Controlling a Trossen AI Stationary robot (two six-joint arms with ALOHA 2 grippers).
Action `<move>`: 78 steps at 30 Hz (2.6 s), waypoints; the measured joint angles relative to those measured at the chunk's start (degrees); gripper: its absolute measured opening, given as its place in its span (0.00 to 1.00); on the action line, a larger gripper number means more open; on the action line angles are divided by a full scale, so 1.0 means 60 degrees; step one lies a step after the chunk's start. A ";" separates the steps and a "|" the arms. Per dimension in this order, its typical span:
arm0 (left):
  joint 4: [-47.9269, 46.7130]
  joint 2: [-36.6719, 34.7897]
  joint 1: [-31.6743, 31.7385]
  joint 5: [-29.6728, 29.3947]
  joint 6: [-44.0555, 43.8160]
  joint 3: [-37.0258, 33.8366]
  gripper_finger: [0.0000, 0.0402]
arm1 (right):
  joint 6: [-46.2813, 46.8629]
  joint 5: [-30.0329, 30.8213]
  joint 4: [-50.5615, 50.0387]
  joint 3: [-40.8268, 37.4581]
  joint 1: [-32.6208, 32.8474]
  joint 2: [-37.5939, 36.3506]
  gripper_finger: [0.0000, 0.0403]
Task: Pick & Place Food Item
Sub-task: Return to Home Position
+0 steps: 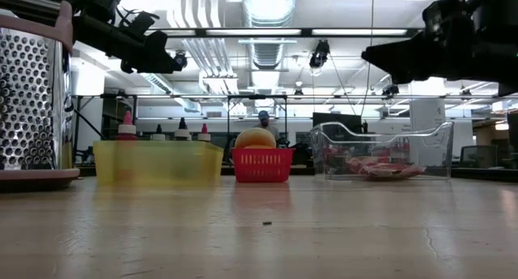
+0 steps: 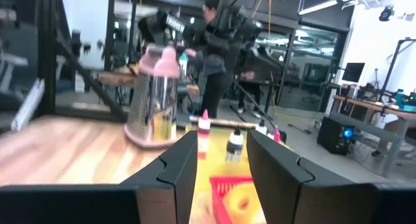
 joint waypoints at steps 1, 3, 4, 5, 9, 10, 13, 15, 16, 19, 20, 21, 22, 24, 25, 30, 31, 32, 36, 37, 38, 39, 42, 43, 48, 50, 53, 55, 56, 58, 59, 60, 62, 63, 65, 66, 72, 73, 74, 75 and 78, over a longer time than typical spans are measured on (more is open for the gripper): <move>-0.0002 0.0000 -0.0004 0.0000 0.0000 0.0000 0.55 | -0.0110 0.0007 -0.0175 0.0003 0.0000 -0.0016 0.32; 0.0000 0.0000 -0.0001 -0.0002 0.0000 0.0000 0.55 | -0.0135 0.0002 -0.0229 0.0026 0.0000 0.0009 0.32; 0.0000 0.0000 -0.0004 -0.0002 0.0002 0.0000 0.55 | -0.0135 0.0002 -0.0178 0.0046 0.0000 0.0070 0.32; -0.0004 0.0000 -0.0004 0.0000 0.0000 0.0000 0.55 | -0.0133 0.0005 -0.0238 0.0046 0.0000 0.0126 0.32; -0.0003 0.0000 -0.0004 0.0000 0.0000 0.0000 0.55 | 0.0087 -0.0024 -0.0490 0.0035 0.0002 0.0392 0.32; 0.0000 0.0000 -0.0004 0.0000 0.0000 0.0000 0.55 | 0.0084 -0.0020 -0.0481 0.0035 0.0000 0.0474 0.32; -0.0004 0.0000 -0.0004 0.0000 0.0000 0.0000 0.55 | 0.0145 -0.0024 -0.0490 0.0035 0.0000 0.0712 0.32; 0.0000 0.0000 -0.0004 0.0000 0.0000 0.0000 0.55 | 0.0084 -0.0020 -0.0486 0.0038 0.0000 0.0867 0.32; -0.0004 0.0000 -0.0004 -0.0003 0.0000 0.0000 0.55 | 0.0077 -0.0024 -0.0489 0.0038 0.0000 0.0923 0.32; -0.0004 0.0000 -0.0004 0.0000 0.0000 0.0000 0.55 | -0.0086 -0.0018 -0.0481 0.0038 0.0000 0.1060 0.32; -0.0004 0.0000 -0.0004 0.0000 0.0000 0.0000 0.55 | -0.0267 -0.0016 -0.0487 0.0038 0.0000 0.1080 0.32; -0.0001 0.0000 -0.0004 -0.0001 0.0000 0.0000 0.55 | -0.0505 -0.0020 -0.0484 0.0038 0.0000 0.1080 0.32; -0.0004 0.0000 -0.0004 0.0000 0.0000 0.0000 0.55 | -0.0760 -0.0019 -0.0464 0.0039 0.0000 0.1076 0.32; 0.0008 0.0000 -0.0004 0.0000 0.0004 0.0000 0.55 | -0.1138 -0.0020 -0.0468 0.0042 0.0000 0.1073 0.32; 0.0030 0.0000 -0.0004 0.0000 0.0014 0.0000 0.55 | -0.1195 -0.0020 -0.0470 0.0042 0.0000 0.1073 0.32; 0.0348 -0.0013 -0.0004 0.0007 -0.0052 0.0000 0.55 | 0.0609 -0.0052 -0.0468 0.0045 0.0000 0.1075 0.32; 0.0374 -0.0034 -0.0004 0.0077 -0.0354 0.0000 0.55 | 0.0815 -0.0049 -0.0471 0.0045 0.0000 0.1054 0.32; 0.0374 -0.0051 -0.0004 0.0262 -0.0487 0.0000 0.55 | 0.0852 -0.0046 -0.0428 0.0042 0.0000 0.1033 0.32; 0.0096 -0.0222 -0.0026 0.1470 -0.0477 0.0000 0.55 | 0.0731 -0.0439 -0.0016 0.0046 0.0011 0.1011 0.32; -0.0077 -0.0316 -0.0046 0.1770 -0.0477 0.0000 0.55 | 0.0716 -0.0752 0.0048 0.0046 0.0016 0.1011 0.32; -0.0298 -0.0428 -0.0068 0.1984 -0.0477 0.0000 0.55 | 0.0704 -0.1044 0.0124 0.0046 0.0020 0.1007 0.32; -0.0442 -0.0582 -0.0110 0.2072 -0.0483 -0.0040 0.55 | 0.0727 -0.1248 0.0184 0.0046 0.0022 0.1002 0.32; -0.0501 -0.1324 -0.0307 0.2095 -0.0506 -0.0445 0.55 | 0.0978 -0.1295 0.0184 0.0046 0.0014 0.0945 0.32; -0.0499 -0.1661 -0.0389 0.2092 -0.0471 -0.0640 0.55 | 0.1089 -0.1291 0.0215 0.0046 0.0011 0.0931 0.32; -0.0377 -0.3627 -0.0851 0.2086 -0.0714 -0.1734 0.55 | 0.1202 -0.1292 0.0395 0.0013 0.0011 0.0838 0.32; -0.0348 -0.4459 -0.0989 0.2069 -0.0828 -0.2118 0.55 | 0.1201 -0.1293 0.0367 0.0009 0.0011 0.0811 0.32; -0.0416 -0.5632 -0.1060 0.2057 -0.0834 -0.2565 0.55 | 0.1233 -0.1293 0.0402 0.0009 0.0015 0.0807 0.32; -0.0690 -0.6396 -0.1060 0.2051 -0.0813 -0.2769 0.55 | 0.1371 -0.1300 0.0488 0.0009 0.0015 0.0801 0.32; -0.0908 -0.6775 -0.1061 0.2050 -0.0751 -0.2852 0.55 | 0.1425 -0.1316 0.0500 0.0009 0.0015 0.0768 0.32; -0.1529 -0.7518 -0.1060 0.2002 -0.0534 -0.2975 0.55 | 0.1449 -0.1351 0.0501 0.0009 0.0015 0.0669 0.32; -0.1942 -0.7872 -0.1060 0.1974 -0.0374 -0.3041 0.55 | 0.1429 -0.1371 0.0494 0.0009 0.0018 0.0610 0.32; -0.2302 -0.8180 -0.1060 0.1873 -0.0326 -0.3118 0.55 | 0.1407 -0.1384 0.0472 0.0009 0.0015 0.0548 0.32; -0.2556 -0.8206 -0.1060 0.1785 -0.0222 -0.3257 0.55 | 0.1303 -0.1632 0.0444 0.0009 0.0015 0.0436 0.32; -0.2690 -0.8174 -0.1060 0.1764 -0.0228 -0.3337 0.55 | 0.1231 -0.1865 0.0436 0.0009 0.0011 0.0379 0.32; -0.2423 -0.7959 -0.1060 0.1910 -0.0056 -0.3472 0.55 | 0.1129 -0.2247 0.0434 0.0010 0.0007 0.0290 0.32; -0.2438 -0.7953 -0.1060 0.1993 0.0026 -0.3577 0.55 | 0.1130 -0.2359 0.0316 0.0012 0.0007 0.0206 0.32; -0.2537 -0.8183 -0.1057 0.1759 0.0364 -0.3716 0.55 | 0.1281 -0.2370 0.0064 0.0009 0.0000 -0.0066 0.32; -0.2640 -0.8215 -0.1060 0.1589 0.0393 -0.3694 0.55 | 0.1308 -0.2366 0.0067 0.0009 0.0000 -0.0085 0.32; -0.2665 -0.8215 -0.1059 0.1379 0.0392 -0.3687 0.55 | 0.1310 -0.2366 0.0023 0.0009 0.0000 -0.0133 0.32; -0.2760 -0.8215 -0.1060 0.1146 0.0402 -0.3687 0.55 | 0.1305 -0.2382 -0.0006 0.0005 0.0000 -0.0181 0.32; -0.3030 -0.8207 -0.1053 0.0381 0.0459 -0.3771 0.55 | 0.1307 -0.2783 0.0009 0.0009 0.0000 -0.0284 0.32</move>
